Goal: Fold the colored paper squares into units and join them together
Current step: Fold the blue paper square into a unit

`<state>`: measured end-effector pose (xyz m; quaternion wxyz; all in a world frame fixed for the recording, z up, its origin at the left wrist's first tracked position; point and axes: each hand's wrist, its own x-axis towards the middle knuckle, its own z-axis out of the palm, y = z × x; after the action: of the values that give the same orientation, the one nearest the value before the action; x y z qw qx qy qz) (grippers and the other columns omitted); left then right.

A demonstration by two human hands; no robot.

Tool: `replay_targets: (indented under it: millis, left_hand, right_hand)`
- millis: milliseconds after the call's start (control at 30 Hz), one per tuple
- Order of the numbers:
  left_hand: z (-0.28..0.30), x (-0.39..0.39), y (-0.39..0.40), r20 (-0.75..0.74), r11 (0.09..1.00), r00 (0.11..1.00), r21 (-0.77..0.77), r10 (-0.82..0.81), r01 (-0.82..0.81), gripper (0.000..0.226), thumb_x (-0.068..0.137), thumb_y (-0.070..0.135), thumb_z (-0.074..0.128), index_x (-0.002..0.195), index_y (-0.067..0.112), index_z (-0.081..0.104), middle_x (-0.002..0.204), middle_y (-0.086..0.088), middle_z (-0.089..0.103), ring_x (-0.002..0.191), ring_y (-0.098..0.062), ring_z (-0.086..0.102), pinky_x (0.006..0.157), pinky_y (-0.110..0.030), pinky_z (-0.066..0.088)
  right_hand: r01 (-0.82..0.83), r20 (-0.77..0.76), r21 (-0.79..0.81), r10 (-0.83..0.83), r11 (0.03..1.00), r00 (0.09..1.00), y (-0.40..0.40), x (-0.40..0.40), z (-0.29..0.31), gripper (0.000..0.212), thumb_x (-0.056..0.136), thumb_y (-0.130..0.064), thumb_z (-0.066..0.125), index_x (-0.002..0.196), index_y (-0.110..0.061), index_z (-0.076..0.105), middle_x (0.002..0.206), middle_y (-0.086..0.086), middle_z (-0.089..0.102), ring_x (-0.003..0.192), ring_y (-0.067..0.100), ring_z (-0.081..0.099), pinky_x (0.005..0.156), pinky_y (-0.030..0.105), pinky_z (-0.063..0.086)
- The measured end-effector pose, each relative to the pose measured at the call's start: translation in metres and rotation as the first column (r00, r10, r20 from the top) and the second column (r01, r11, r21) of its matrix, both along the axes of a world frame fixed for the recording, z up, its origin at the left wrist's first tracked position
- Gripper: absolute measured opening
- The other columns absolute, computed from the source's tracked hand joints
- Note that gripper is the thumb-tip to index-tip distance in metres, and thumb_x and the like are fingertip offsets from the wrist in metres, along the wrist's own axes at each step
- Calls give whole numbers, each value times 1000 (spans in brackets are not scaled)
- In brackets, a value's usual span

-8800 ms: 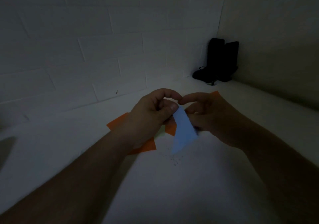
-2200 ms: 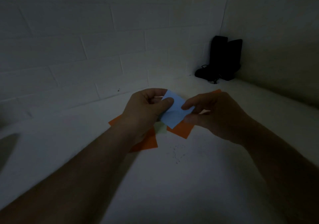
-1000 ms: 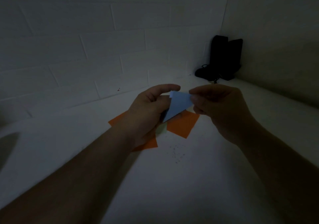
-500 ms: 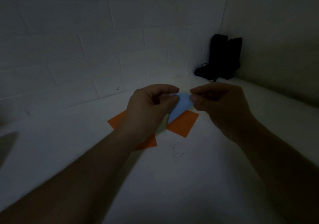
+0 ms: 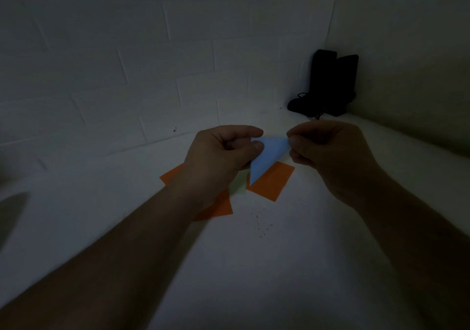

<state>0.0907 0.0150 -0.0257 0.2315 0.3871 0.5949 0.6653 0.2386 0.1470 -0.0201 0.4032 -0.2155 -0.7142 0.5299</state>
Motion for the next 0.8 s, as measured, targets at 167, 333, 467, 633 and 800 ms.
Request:
replay_targets:
  millis: [167,333,467,633,800]
  left_hand:
    - [0,0,1,58,999,998,-29,-19,21,13,90,3,75,102,8,79,89,-11,79,92,-27,77,85,-38,64]
    - [2,2,0,69,998,997,-53,-37,40,14,90,5,76,100,13,79,96,-13,79,98,-30,76,88,-39,63]
    - [2,0,0,92,997,995,-67,-30,37,16,90,5,75,102,14,79,95,-7,80,95,-24,77,88,-37,63]
    - [3,3,0,141,996,988,-63,-60,69,18,89,2,74,105,10,78,99,-10,80,96,-25,77,89,-37,62]
    - [5,4,0,175,995,982,-46,-74,83,18,90,0,73,106,6,78,100,-14,79,96,-29,77,90,-40,62]
  right_hand:
    - [0,-6,-16,0,1000,1000,0,2,3,23,87,2,69,92,-20,69,68,-4,70,66,13,68,65,27,57]
    - [-44,-60,-99,38,994,997,1,4,6,26,89,3,66,100,-20,68,73,8,65,64,14,66,61,24,56]
    - [-77,-92,-179,61,981,994,-2,1,6,22,92,-3,64,104,-21,68,74,-1,68,67,8,66,65,25,55]
    - [-169,-83,-178,156,969,984,-7,-2,3,35,88,0,68,112,-25,66,82,-3,72,82,13,70,77,36,59]
    - [-214,-158,-327,170,920,973,-4,-3,3,45,77,1,72,115,-22,65,71,1,70,73,10,72,66,25,58]
